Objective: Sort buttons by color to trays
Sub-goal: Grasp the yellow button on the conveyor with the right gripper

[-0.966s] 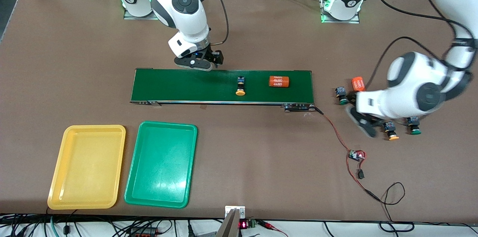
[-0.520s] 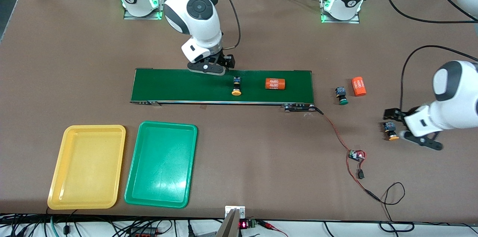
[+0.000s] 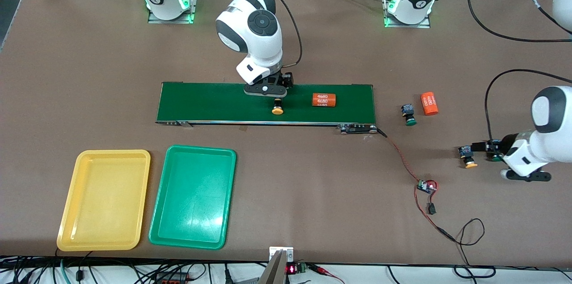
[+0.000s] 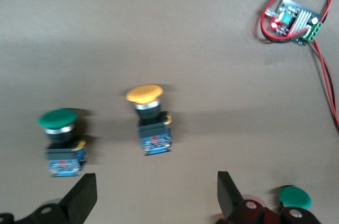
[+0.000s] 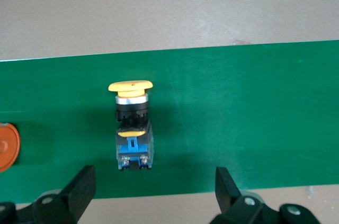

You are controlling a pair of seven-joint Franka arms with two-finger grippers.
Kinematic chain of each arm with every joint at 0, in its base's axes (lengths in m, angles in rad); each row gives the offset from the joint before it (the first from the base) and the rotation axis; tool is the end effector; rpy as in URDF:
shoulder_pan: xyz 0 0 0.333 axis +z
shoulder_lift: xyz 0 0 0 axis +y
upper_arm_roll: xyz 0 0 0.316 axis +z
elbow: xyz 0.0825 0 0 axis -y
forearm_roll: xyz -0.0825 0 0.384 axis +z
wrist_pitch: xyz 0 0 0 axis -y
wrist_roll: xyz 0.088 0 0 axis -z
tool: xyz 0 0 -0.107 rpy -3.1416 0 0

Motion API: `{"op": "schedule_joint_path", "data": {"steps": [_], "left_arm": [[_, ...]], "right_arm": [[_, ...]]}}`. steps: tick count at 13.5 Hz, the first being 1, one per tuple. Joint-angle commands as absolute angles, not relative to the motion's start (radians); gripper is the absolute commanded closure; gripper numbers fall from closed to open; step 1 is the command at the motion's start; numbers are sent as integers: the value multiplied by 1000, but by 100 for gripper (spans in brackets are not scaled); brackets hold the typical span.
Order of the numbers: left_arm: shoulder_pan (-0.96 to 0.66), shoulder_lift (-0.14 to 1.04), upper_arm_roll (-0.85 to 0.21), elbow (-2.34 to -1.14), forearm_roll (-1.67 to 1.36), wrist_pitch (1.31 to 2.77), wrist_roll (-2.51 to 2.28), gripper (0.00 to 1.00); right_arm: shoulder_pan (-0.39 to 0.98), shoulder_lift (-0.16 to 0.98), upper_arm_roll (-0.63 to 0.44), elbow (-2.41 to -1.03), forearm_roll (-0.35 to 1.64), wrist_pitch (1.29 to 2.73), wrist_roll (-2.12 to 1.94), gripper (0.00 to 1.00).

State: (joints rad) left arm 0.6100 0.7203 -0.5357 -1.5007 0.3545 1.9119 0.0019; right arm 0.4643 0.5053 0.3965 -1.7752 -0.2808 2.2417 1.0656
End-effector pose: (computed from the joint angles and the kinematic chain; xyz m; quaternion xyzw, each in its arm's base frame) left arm 0.6731 0.1334 0.2697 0.9949 -0.0031 -0.0989 0.0208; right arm 0.4505 0.4774 0.2936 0.9991 -0.0378 0.0161 0.0049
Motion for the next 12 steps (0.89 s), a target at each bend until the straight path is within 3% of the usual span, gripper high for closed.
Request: {"op": "schedule_joint_path", "data": {"steps": [1, 4, 5, 7, 8, 9, 11, 12], "left_arm": [[606, 765, -511, -1531, 391, 2003, -37, 0], [624, 810, -485, -1546, 391, 2108, -25, 0], [623, 814, -479, -1546, 391, 2112, -25, 6], [624, 834, -479, -1546, 391, 2114, -37, 33], [621, 841, -479, -1546, 391, 2111, -38, 47], [617, 842, -479, -1546, 391, 2106, -37, 58], [606, 836, -480, -1546, 391, 2097, -37, 76], [595, 827, -486, -1539, 391, 2071, -32, 79]], "right_arm": [[480, 540, 371, -1750, -304, 2264, 1088, 0], [482, 571, 362, -1750, -307, 2298, 1086, 0], [483, 574, 361, -1752, -313, 2301, 1086, 0], [483, 577, 350, -1752, -316, 2303, 1086, 0], [483, 581, 348, -1752, -318, 2303, 1083, 13], [482, 581, 342, -1752, -318, 2304, 1077, 34], [476, 580, 330, -1750, -316, 2303, 1059, 81], [474, 577, 318, -1744, -305, 2299, 1045, 93]]}}
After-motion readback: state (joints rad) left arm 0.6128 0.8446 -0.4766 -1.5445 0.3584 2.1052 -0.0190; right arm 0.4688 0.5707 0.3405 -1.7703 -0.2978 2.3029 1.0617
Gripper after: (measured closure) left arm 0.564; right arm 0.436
